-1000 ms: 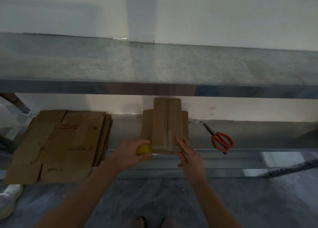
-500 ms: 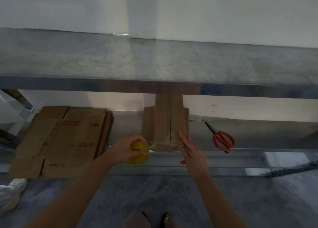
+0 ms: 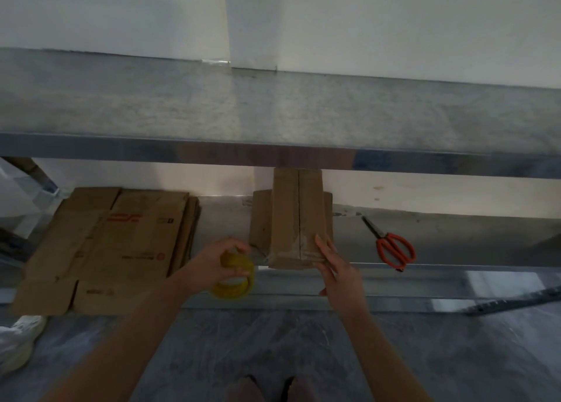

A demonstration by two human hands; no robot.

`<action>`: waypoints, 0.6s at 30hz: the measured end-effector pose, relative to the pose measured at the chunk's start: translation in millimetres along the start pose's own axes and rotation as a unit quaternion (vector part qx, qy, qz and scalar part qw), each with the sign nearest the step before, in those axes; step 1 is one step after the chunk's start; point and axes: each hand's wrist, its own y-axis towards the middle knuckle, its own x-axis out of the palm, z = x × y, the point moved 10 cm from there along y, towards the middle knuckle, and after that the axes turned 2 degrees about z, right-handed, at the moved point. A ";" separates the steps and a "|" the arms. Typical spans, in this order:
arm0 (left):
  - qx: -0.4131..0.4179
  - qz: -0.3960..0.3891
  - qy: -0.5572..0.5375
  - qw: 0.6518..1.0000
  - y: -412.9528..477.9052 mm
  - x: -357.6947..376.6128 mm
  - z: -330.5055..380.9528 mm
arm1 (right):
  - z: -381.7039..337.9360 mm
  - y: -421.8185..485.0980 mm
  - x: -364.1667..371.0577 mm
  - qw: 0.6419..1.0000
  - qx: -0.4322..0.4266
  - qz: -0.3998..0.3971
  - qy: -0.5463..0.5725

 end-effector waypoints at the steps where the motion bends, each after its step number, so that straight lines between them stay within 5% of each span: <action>1: -0.005 -0.010 -0.013 1.000 -2.0 -0.1 -1.0 | 1.0 0.1 -0.2 1.000 0.000 0.002 -0.003; 18: 0.018 -0.022 0.050 0.998 -6.5 -9.2 24.0 | -39.7 -24.1 -28.0 0.992 -0.059 0.020 -0.106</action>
